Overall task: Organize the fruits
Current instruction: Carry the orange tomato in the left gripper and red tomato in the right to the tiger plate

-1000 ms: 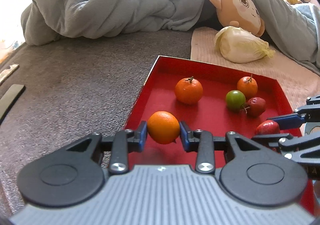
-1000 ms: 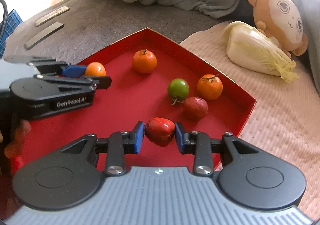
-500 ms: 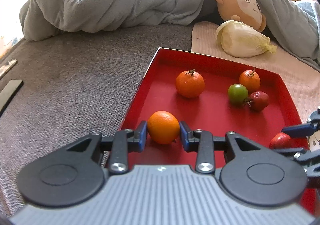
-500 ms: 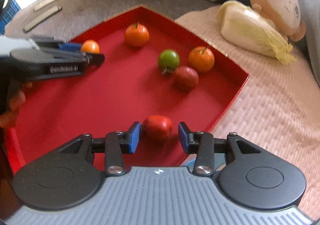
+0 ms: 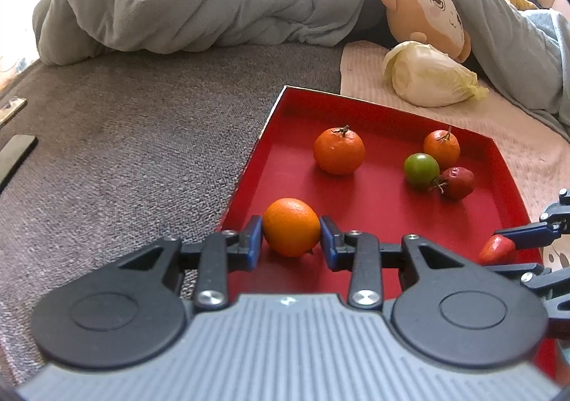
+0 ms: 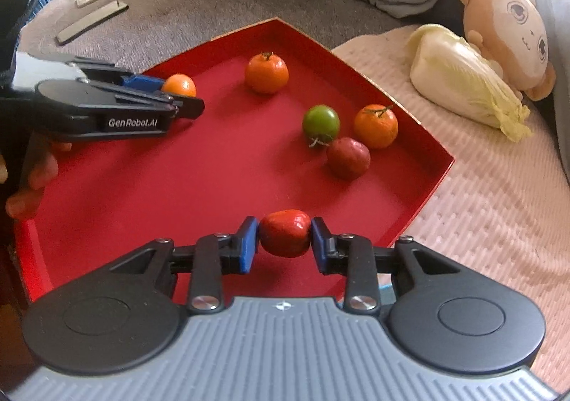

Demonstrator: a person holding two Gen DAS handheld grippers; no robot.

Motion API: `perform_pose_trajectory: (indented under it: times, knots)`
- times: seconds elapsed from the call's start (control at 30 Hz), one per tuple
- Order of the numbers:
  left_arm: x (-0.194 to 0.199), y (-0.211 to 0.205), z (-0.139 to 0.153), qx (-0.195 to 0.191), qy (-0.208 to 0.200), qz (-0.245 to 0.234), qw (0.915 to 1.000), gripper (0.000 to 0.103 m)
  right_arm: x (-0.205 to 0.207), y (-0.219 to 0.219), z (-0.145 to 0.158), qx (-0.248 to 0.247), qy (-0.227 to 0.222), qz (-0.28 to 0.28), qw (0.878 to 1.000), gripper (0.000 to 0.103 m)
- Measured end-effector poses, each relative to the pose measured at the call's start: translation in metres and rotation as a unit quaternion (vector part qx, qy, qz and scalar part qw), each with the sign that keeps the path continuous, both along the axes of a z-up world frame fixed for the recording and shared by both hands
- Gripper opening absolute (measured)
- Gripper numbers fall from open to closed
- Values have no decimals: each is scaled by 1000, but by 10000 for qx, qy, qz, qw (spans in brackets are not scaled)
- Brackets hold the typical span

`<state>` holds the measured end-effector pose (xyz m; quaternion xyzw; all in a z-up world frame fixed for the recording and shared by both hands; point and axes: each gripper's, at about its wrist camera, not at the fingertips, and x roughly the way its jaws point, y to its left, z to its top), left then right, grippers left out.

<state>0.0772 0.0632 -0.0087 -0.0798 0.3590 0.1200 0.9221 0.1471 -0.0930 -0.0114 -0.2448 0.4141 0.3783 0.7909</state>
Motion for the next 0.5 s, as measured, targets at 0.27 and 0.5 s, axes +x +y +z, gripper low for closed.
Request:
perform_pose_trajectory:
  times: [0.27, 0.5]
  knots:
    - [-14, -4, 7, -5, -105, 34, 9999, 37, -2, -3, 9, 118, -57, 14, 9999, 37]
    - [-25, -10, 14, -69, -178, -24, 9998, 37, -12, 0, 8, 44, -43, 118, 9999, 37]
